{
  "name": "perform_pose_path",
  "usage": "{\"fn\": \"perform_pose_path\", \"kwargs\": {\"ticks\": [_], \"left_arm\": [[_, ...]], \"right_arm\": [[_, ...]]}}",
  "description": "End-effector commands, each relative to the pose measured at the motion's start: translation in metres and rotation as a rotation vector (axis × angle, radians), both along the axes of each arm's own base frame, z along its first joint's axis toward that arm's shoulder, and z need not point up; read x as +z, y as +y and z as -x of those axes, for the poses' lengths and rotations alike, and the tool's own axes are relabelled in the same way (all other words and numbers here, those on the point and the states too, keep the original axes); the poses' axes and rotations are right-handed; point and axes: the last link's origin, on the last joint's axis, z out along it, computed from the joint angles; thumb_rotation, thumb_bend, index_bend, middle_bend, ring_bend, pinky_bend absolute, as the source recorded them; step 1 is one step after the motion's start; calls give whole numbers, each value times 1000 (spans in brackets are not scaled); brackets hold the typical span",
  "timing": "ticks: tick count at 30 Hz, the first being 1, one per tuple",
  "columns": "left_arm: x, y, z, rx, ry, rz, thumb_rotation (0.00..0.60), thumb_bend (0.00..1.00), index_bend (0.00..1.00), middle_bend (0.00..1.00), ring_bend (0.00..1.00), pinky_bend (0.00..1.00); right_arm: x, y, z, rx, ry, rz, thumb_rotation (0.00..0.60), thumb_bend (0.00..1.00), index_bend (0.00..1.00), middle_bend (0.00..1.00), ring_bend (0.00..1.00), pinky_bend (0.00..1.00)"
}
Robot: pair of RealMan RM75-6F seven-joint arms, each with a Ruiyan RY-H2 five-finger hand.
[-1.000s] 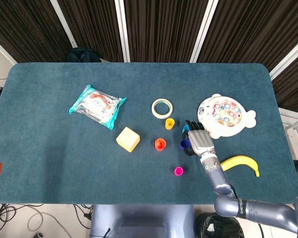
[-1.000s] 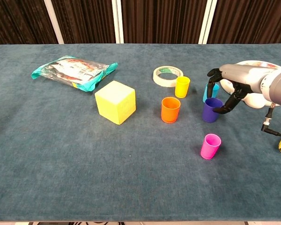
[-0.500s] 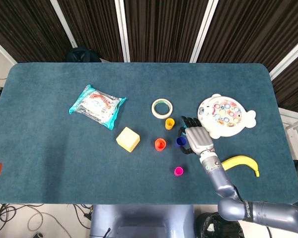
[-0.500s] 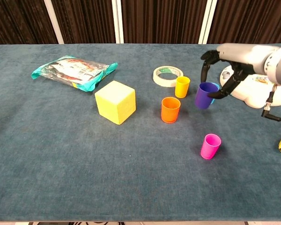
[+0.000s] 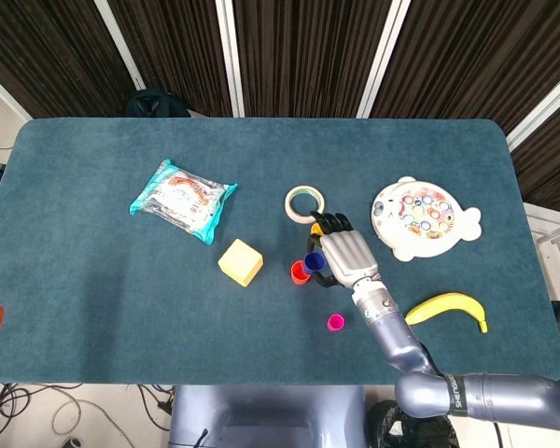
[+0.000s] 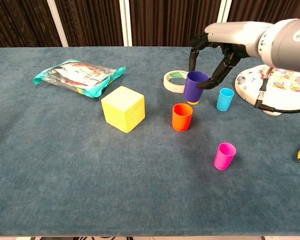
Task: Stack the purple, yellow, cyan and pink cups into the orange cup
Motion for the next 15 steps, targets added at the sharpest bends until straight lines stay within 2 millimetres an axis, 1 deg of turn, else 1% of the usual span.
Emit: {"fn": "perform_pose_path", "kwargs": {"ticks": [1, 8, 15], "left_arm": [[0, 0, 0, 0, -3, 1, 600, 273, 21, 32, 0, 0], [1, 0, 0, -2, -8, -6, 600, 273, 21, 32, 0, 0], [1, 1, 0, -2, -9, -5, 600, 273, 21, 32, 0, 0]], "right_arm": [[-3, -1, -3, -1, -4, 1, 600, 409, 484, 0, 31, 19], [-16, 1, -7, 0, 13, -4, 600, 409, 484, 0, 31, 19], [-25, -1, -4, -13, 20, 2, 600, 409, 483, 0, 31, 19]]}}
